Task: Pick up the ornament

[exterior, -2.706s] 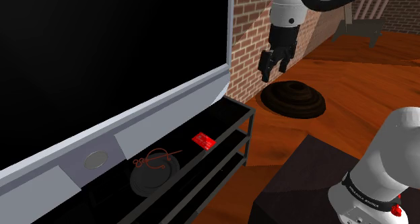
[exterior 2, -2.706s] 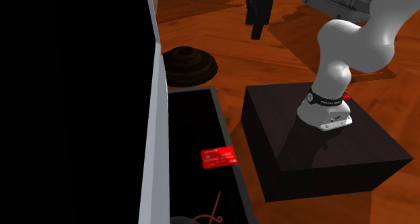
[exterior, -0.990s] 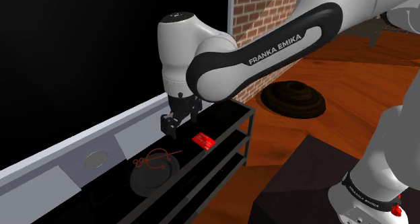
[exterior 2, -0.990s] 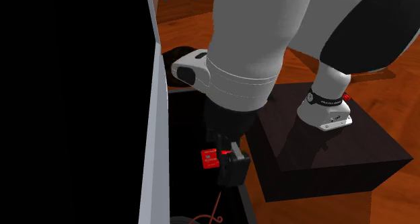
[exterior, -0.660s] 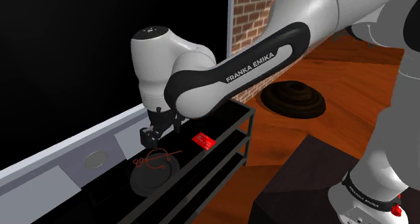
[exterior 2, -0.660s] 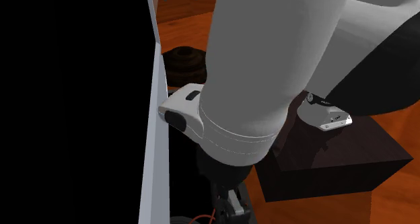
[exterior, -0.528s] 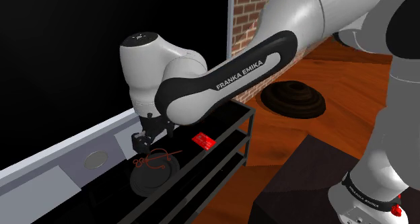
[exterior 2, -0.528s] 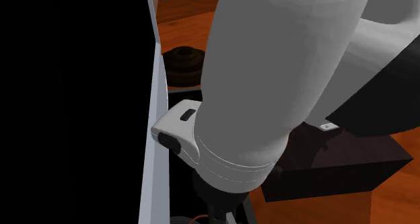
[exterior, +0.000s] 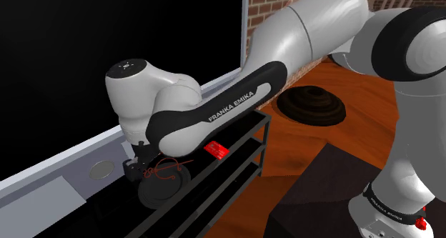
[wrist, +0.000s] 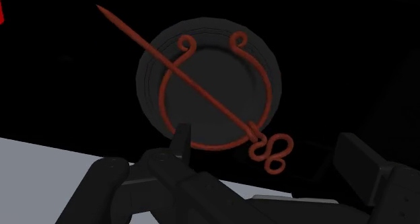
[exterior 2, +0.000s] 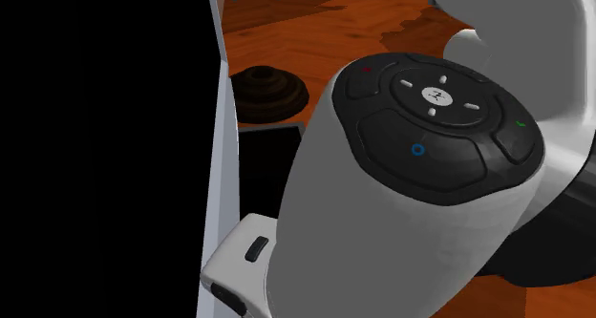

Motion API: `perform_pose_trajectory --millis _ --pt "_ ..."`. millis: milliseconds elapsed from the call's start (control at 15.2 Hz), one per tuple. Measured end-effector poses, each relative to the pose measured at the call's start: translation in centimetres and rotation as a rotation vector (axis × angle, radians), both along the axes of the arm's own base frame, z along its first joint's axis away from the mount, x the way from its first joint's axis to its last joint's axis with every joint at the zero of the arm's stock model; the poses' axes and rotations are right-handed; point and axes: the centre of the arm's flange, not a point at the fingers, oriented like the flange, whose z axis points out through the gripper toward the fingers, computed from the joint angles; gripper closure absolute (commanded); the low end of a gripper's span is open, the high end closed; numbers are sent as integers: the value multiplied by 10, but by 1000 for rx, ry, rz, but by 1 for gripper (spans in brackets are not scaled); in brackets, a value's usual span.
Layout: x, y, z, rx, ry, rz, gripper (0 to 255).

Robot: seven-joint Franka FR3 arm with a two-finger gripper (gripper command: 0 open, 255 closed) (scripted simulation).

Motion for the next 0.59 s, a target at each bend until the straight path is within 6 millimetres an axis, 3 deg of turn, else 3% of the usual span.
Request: perform_pose_trajectory --millis 264,330,594 --pt "0 0 -22 0 0 0 0" --pt "0 0 -23 0 0 0 255" --pt "-2 2 -20 7 -6 3 255"
